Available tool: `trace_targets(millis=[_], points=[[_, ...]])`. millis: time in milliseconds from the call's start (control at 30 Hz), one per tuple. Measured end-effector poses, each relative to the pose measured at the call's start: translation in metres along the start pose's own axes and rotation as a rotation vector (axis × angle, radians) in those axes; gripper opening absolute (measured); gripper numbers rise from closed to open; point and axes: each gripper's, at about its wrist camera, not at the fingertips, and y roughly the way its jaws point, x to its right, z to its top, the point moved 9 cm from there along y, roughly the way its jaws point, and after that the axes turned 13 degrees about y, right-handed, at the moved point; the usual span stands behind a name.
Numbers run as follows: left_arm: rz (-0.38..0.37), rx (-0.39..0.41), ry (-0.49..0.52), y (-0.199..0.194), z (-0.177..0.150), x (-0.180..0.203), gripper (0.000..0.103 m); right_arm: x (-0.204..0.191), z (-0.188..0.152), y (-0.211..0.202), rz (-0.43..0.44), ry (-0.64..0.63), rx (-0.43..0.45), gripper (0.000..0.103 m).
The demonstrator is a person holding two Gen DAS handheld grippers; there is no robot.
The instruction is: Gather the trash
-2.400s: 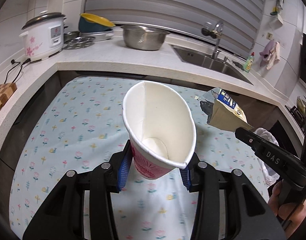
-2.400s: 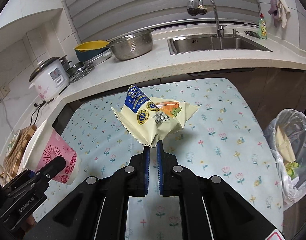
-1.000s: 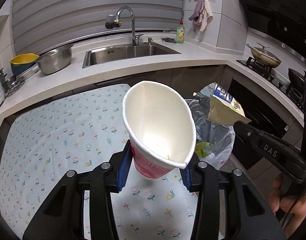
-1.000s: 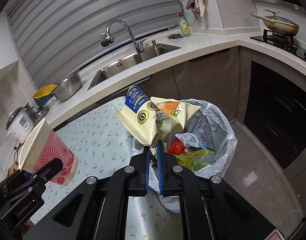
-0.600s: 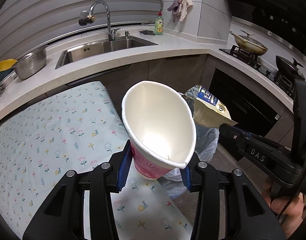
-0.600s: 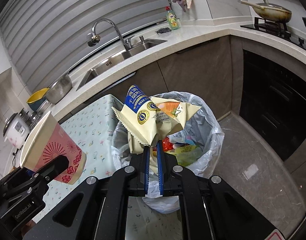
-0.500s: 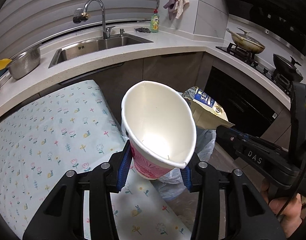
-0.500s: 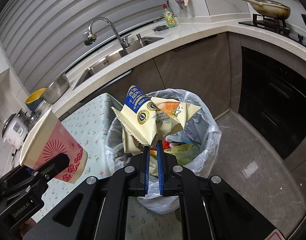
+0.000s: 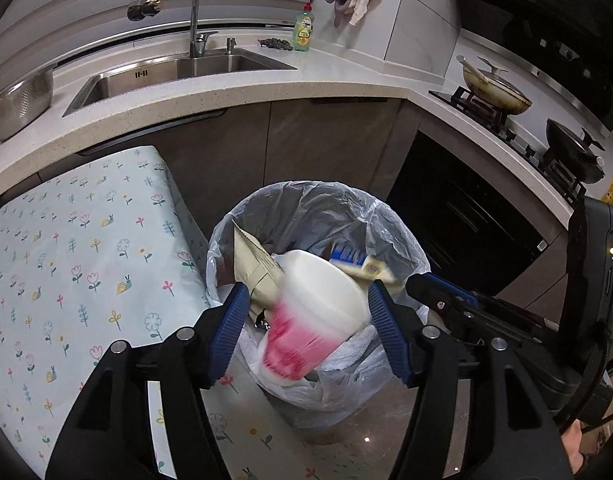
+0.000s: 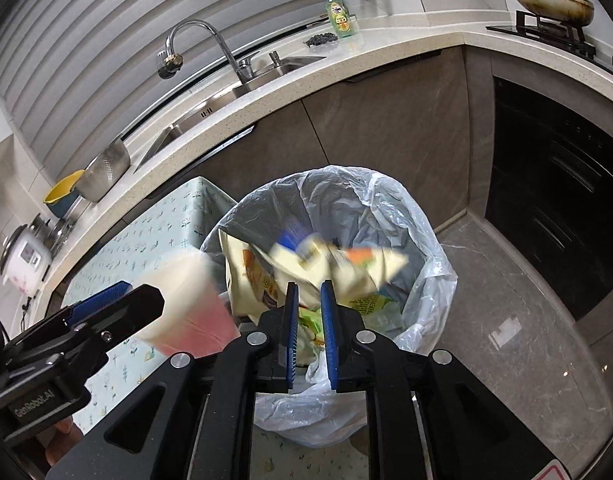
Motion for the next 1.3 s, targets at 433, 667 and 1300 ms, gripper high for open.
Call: trace_targets(millis=[433,667,1300], points=[[0.096,0.058,-0.030,-0.043,-0.003,-0.018,0.085,-0.003,0.000,-0.037,-0.039,-0.032,0.069,0.068],[0.191,0.061,-0.036,-0.090,-0.020,-0.024,0.092,-0.021,-0.023,-0.081,-0.094,-0.091,0.090,0.084],[0.344,-0.025,-0.160,-0.163,-0.113,-0.059,0.096,-0.041,-0.097,-0.141,-0.143,-0.126,0.084,0.096]])
